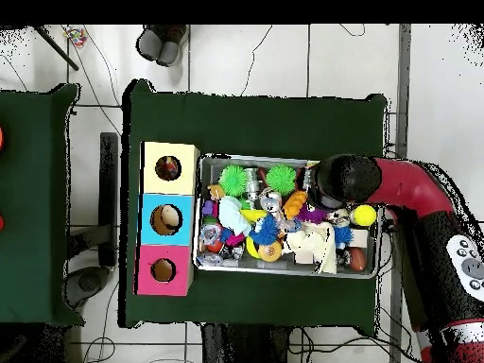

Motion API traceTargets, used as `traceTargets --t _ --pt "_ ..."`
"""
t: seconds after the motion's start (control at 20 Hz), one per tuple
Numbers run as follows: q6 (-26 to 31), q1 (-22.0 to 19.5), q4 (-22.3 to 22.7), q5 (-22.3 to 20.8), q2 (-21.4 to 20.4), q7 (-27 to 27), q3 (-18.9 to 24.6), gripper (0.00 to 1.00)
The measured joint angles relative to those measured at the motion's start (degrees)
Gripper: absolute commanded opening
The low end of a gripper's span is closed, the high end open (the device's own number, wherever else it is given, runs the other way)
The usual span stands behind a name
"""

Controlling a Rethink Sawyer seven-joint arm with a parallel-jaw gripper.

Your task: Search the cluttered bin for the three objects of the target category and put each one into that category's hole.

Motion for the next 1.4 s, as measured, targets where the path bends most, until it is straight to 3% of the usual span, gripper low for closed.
traceTargets --t 0.55,1.4 --pt "-1.76 2.6 -1.69 -0.41 0.17 0.0 0.0 1.0" --pt "-1.76 -0.84 -7.73 -0.51 0.32 0.0 0.05 1.0"
